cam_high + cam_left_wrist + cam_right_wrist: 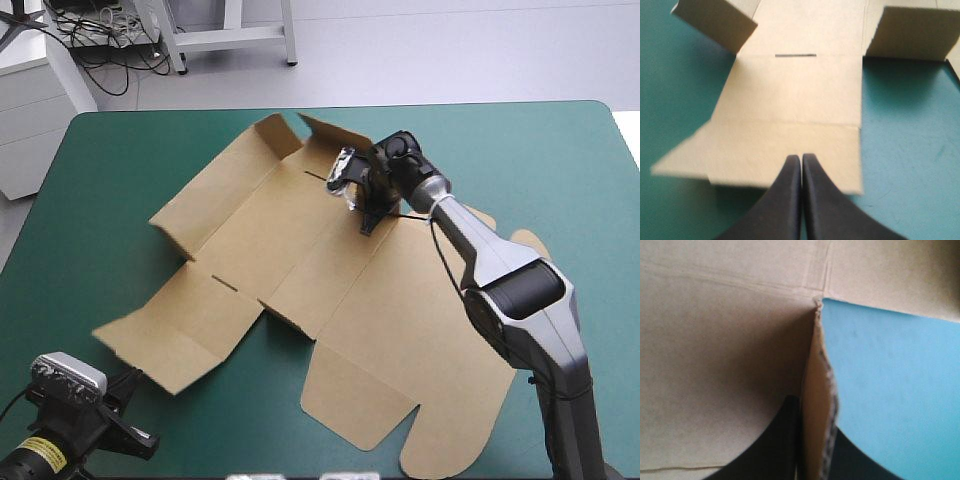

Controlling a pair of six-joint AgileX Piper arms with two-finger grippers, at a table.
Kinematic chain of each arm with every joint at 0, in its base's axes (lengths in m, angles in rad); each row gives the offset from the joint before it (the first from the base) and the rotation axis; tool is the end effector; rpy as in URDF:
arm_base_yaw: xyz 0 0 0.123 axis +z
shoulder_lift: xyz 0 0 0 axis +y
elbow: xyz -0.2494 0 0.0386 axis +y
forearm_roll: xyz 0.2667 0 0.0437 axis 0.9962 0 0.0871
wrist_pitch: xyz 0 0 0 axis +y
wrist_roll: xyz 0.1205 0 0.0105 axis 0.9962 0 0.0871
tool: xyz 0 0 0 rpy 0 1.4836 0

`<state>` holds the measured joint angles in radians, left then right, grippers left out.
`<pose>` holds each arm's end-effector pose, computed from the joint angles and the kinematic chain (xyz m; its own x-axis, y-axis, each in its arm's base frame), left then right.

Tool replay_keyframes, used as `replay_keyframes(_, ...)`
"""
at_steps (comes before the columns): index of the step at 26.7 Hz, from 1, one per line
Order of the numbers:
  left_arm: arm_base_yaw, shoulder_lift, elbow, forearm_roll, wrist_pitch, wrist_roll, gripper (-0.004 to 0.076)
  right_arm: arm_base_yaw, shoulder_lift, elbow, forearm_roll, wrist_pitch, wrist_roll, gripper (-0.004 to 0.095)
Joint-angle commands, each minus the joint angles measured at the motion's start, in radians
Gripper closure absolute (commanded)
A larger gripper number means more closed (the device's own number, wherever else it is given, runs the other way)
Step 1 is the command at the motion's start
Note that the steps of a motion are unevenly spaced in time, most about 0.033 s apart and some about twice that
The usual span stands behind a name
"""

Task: Fold the box

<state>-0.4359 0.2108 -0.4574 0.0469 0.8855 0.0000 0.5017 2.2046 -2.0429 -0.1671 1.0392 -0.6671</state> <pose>0.1062 -0.0446 0.2571 -0.4628 0.2483 -0.8510 0.4078 0.9120 0.0443 0.4489 0.2265 0.1942 -0.2858 -0.9281 -0.2386 -0.8425 0.3620 -0.3990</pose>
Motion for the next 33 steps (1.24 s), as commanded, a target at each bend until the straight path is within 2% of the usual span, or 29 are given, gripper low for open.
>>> replay_keyframes(1, -0.006, 0.011, -0.032, -0.007, -0.067, -0.010, 0.0734, 0.072, -0.032, -0.085, 0.044, -0.089, -0.133, 0.0913)
replay_keyframes(3, -0.006, 0.011, -0.032, -0.007, -0.067, -0.010, 0.0734, 0.111, -0.025, -0.085, 0.110, -0.103, -0.251, 0.0913)
replay_keyframes(6, -0.006, 0.011, -0.032, -0.007, -0.067, -0.010, 0.0734, 0.121, -0.025, -0.085, 0.248, -0.059, -0.343, 0.0913)
replay_keyframes(18, -0.006, 0.011, -0.032, -0.007, -0.067, -0.010, 0.0734, 0.121, -0.027, -0.085, 0.248, -0.075, -0.349, 0.0904)
replay_keyframes(20, -0.006, 0.011, -0.032, -0.007, -0.067, -0.010, 0.0734, 0.121, -0.027, -0.085, 0.248, -0.088, -0.314, 0.0848)
replay_keyframes(22, -0.006, 0.011, -0.032, -0.007, -0.067, -0.010, 0.0734, 0.121, -0.027, -0.085, 0.253, -0.106, -0.241, 0.0745)
replay_keyframes(24, -0.006, 0.011, -0.032, -0.007, -0.067, -0.010, 0.0734, 0.117, -0.027, -0.085, 0.293, -0.147, -0.157, 0.0602)
replay_keyframes(27, -0.006, 0.011, -0.032, -0.007, -0.067, -0.010, 0.0734, 0.108, -0.027, -0.085, 0.337, -0.192, -0.134, 0.0462)
replay_keyframes(33, -0.006, 0.011, -0.032, -0.007, -0.067, -0.013, 0.0734, 0.058, -0.078, -0.085, 0.325, -0.169, -0.138, 0.0455)
